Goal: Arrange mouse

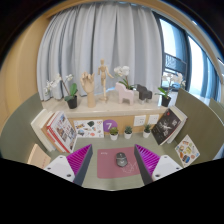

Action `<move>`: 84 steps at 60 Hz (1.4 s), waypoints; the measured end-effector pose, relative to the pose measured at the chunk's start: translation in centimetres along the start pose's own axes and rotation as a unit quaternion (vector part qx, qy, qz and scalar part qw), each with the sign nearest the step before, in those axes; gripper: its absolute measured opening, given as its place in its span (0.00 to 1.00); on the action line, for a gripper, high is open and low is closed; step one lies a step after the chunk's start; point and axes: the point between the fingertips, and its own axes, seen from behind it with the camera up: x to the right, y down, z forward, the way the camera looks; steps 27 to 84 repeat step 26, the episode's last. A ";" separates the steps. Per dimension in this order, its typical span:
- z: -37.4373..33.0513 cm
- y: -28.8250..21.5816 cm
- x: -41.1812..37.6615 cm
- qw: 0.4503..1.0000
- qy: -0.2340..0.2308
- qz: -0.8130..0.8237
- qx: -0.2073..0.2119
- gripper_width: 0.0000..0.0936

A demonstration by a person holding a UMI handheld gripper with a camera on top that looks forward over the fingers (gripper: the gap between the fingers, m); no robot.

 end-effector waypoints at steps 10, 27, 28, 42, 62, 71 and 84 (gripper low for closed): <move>-3.3 1.5 -0.1 1.000 -0.023 0.002 0.000 0.90; -8.1 4.0 0.8 0.999 -0.040 -0.004 0.004 0.90; -8.1 4.0 0.8 0.999 -0.040 -0.004 0.004 0.90; -8.1 4.0 0.8 0.999 -0.040 -0.004 0.004 0.90; -8.1 4.0 0.8 0.999 -0.040 -0.004 0.004 0.90; -8.1 4.0 0.8 0.999 -0.040 -0.004 0.004 0.90; -8.1 4.0 0.8 0.999 -0.040 -0.004 0.004 0.90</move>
